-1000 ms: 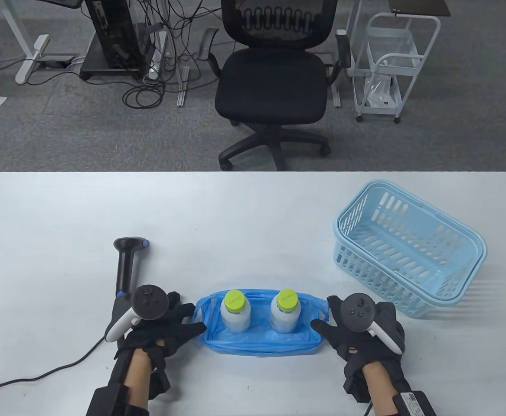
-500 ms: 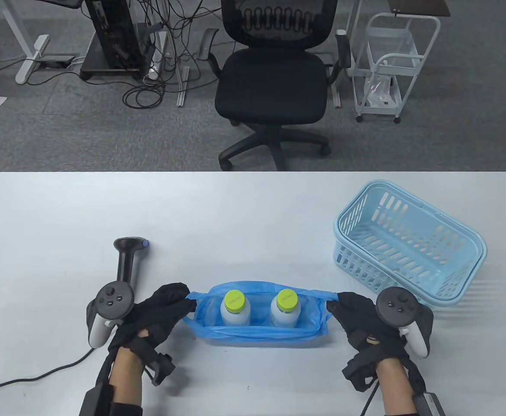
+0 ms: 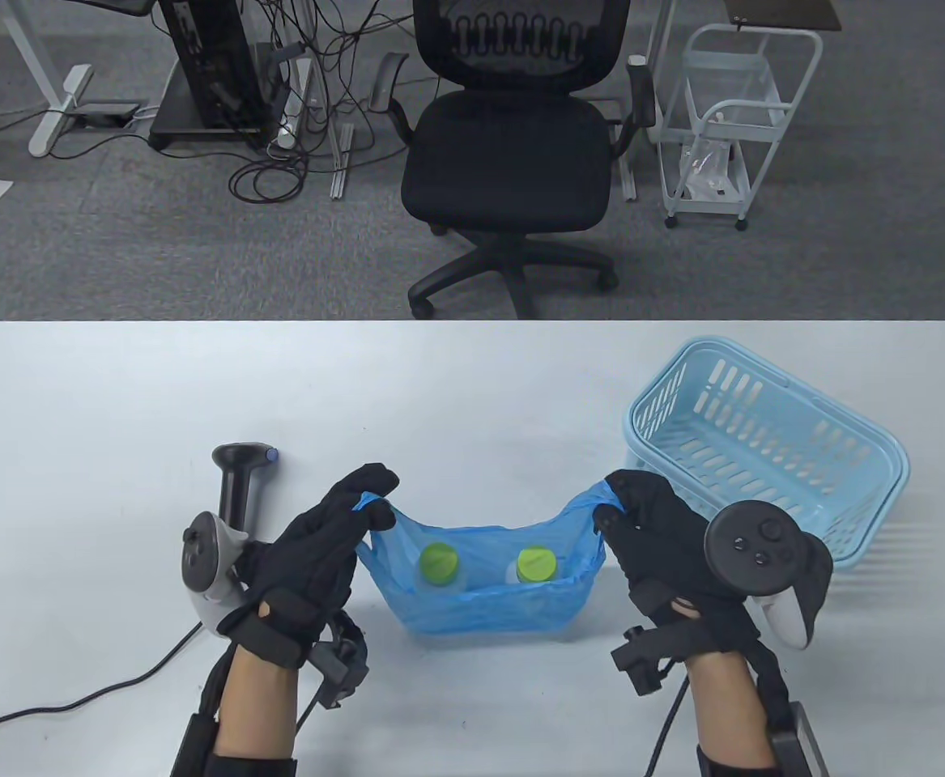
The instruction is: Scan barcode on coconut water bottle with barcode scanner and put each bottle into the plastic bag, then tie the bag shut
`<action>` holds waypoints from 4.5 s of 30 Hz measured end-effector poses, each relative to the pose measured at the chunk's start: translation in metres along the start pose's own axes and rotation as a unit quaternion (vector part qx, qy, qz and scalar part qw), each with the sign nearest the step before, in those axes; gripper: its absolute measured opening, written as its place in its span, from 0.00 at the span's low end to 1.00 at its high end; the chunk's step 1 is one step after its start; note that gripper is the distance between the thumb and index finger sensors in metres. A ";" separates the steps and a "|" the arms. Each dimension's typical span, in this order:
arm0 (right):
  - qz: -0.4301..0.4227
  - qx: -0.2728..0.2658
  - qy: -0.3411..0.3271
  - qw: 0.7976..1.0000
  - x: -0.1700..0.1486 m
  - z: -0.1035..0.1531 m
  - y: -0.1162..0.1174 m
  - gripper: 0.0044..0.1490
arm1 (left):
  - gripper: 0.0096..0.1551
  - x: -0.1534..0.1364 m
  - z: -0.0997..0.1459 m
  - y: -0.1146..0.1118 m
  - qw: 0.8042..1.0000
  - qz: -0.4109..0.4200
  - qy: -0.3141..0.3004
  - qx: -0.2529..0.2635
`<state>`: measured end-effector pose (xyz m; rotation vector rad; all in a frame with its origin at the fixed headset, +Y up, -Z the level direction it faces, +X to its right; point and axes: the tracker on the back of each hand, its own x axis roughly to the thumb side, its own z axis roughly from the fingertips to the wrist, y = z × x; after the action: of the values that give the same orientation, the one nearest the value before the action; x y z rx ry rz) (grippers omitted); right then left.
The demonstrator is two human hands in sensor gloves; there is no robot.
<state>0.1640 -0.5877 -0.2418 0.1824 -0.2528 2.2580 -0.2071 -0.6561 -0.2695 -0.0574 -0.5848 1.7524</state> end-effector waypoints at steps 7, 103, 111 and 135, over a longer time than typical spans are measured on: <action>0.015 -0.057 -0.112 0.992 0.030 0.006 0.012 0.37 | 0.33 0.007 -0.014 -0.033 0.984 -0.157 -0.077 -0.023; -0.195 0.199 -0.025 0.960 -0.033 -0.025 0.096 0.39 | 0.17 -0.017 -0.007 -0.068 0.916 -0.356 -0.176 0.048; -0.112 0.059 -0.036 0.991 -0.020 -0.017 0.076 0.21 | 0.19 -0.019 -0.007 -0.062 0.920 -0.362 -0.146 0.037; -0.002 0.066 0.101 0.993 -0.105 0.021 0.046 0.19 | 0.25 -0.043 0.041 0.026 0.906 -0.404 0.129 -0.001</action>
<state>0.1972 -0.6993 -0.2494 0.0218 0.0044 2.2694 -0.2330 -0.7136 -0.2559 -0.0390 -0.3361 0.9121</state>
